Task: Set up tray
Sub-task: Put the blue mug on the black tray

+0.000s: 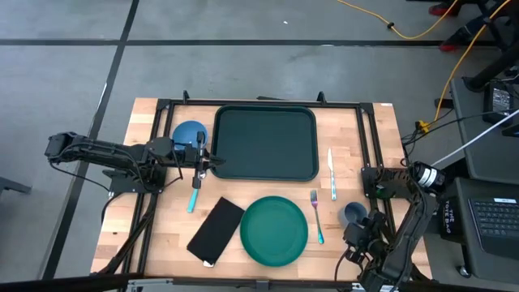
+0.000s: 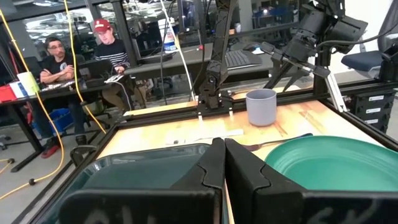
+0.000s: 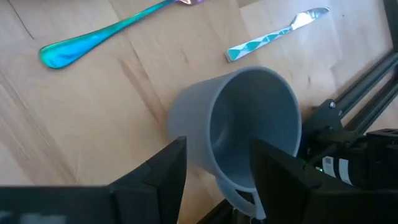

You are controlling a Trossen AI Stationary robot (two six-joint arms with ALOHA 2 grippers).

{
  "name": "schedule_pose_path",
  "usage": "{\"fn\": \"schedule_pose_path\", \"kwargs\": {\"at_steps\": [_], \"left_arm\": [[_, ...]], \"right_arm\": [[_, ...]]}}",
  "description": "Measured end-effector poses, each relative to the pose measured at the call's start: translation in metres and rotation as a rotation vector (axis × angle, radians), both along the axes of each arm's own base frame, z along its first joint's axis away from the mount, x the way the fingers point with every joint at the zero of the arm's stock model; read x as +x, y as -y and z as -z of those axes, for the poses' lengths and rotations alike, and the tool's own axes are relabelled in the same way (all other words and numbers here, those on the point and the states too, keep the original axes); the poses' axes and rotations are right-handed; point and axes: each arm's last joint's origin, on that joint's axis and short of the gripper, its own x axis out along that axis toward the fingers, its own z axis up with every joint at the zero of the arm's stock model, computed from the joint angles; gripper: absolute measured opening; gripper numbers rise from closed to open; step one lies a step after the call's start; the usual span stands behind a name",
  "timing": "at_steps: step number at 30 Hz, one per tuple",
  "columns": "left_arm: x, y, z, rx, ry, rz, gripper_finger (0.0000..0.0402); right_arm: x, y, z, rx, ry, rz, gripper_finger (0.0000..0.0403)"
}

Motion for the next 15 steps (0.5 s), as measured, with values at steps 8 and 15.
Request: {"fn": "schedule_pose_path", "kwargs": {"at_steps": [8, 15], "left_arm": [[0.000, 0.000, 0.000, 0.000, -0.001, 0.000, 0.0002], [0.000, 0.000, 0.000, 0.000, -0.002, 0.000, 0.0002]], "right_arm": [[-0.001, 0.001, 0.002, 0.002, -0.020, 0.015, 0.0176], [-0.004, 0.007, 0.017, -0.021, -0.044, 0.019, 0.0176]]}}
